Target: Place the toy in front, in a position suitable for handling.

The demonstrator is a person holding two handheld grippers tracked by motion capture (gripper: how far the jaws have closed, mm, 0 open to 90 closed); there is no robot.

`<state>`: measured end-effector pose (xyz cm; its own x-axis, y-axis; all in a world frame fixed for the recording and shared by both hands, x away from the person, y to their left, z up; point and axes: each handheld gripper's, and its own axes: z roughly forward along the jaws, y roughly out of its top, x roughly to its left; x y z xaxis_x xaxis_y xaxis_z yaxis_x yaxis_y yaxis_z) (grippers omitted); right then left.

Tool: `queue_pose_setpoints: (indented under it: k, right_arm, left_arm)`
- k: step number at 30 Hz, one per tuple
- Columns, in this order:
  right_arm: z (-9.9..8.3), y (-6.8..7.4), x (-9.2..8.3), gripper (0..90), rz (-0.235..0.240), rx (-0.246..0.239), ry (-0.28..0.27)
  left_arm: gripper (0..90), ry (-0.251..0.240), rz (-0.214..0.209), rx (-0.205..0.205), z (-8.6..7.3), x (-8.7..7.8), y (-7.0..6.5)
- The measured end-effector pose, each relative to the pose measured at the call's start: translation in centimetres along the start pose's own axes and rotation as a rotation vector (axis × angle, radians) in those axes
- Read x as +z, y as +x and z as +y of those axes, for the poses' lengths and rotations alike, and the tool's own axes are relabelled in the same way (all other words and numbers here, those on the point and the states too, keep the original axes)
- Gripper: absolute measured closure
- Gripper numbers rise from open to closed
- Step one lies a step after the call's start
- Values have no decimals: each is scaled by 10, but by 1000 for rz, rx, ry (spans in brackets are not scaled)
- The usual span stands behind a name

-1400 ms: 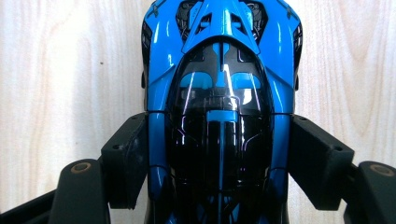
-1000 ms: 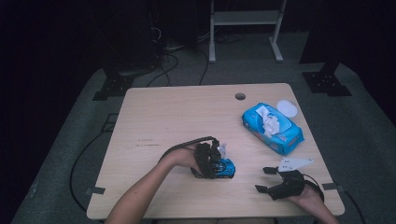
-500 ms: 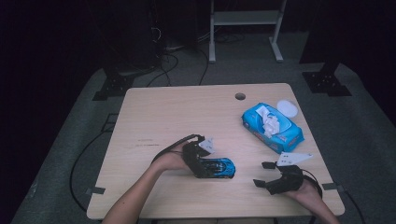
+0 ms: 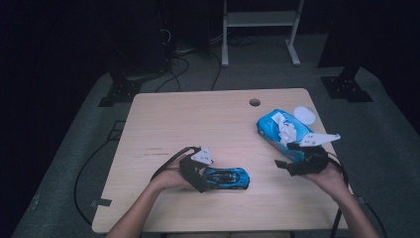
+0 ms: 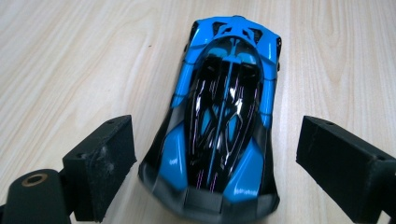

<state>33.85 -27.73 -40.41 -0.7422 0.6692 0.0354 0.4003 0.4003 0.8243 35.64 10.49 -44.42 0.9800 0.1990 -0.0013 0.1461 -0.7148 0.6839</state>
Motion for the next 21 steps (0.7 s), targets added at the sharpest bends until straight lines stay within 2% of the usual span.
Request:
queue_pose_setpoints:
  k: [6, 10, 15, 19, 21]
  right_arm:
    - [35, -31, 3, 169, -91, -10, 15]
    - [50, -52, 13, 169, -130, -6, 56]
    - [55, -72, 30, 174, -159, 24, 103]
    - [52, -77, 40, 215, -168, 30, 134]
    - [49, -80, 46, 225, -172, 37, 151]
  left_arm:
    - [102, -74, 48, -32, -17, -8, 1]
    - [98, -122, 42, -40, -25, -12, 1]
    - [98, -152, 63, -38, -30, -16, 1]
    - [98, -173, 98, -46, -33, -17, 1]
    - [98, -202, 108, -65, -35, -17, 2]
